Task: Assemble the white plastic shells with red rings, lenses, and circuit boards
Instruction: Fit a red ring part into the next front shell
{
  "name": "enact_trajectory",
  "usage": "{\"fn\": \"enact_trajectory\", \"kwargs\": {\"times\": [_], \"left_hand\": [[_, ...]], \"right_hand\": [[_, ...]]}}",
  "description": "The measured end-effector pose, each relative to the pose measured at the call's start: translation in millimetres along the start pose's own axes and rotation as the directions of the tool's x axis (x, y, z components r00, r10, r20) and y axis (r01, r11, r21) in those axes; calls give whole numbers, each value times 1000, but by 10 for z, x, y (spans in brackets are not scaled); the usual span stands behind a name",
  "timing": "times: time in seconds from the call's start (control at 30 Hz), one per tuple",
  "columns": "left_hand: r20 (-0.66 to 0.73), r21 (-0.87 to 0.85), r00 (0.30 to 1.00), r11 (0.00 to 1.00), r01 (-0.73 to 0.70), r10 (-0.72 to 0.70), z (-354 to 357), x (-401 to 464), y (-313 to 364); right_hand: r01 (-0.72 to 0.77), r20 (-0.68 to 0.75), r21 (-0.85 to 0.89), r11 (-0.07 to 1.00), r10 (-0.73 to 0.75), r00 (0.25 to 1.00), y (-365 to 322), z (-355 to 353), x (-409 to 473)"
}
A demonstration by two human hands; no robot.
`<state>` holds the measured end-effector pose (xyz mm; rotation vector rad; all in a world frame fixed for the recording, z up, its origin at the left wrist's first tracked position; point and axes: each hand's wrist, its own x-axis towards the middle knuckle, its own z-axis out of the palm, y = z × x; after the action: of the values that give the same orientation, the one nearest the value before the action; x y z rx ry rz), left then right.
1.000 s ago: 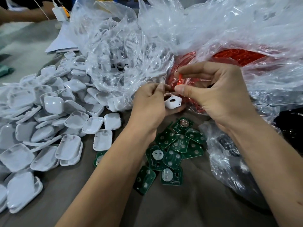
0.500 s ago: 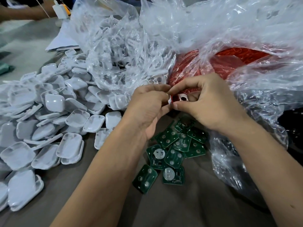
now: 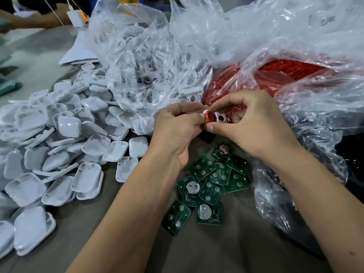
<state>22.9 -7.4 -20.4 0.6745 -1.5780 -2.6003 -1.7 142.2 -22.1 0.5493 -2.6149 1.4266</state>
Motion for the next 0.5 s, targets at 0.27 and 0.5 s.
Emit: {"fn": "enact_trajectory", "kwargs": {"times": [0.27, 0.5], "left_hand": [[-17, 5, 998, 999, -54, 54, -27, 36, -1], [25, 213, 994, 971, -108, 105, -90, 49, 25]], "right_hand": [[-2, -18, 46, 999, 2, 1000, -50, 3, -27], [-23, -19, 214, 977, 28, 999, 13, -33, 2]]}}
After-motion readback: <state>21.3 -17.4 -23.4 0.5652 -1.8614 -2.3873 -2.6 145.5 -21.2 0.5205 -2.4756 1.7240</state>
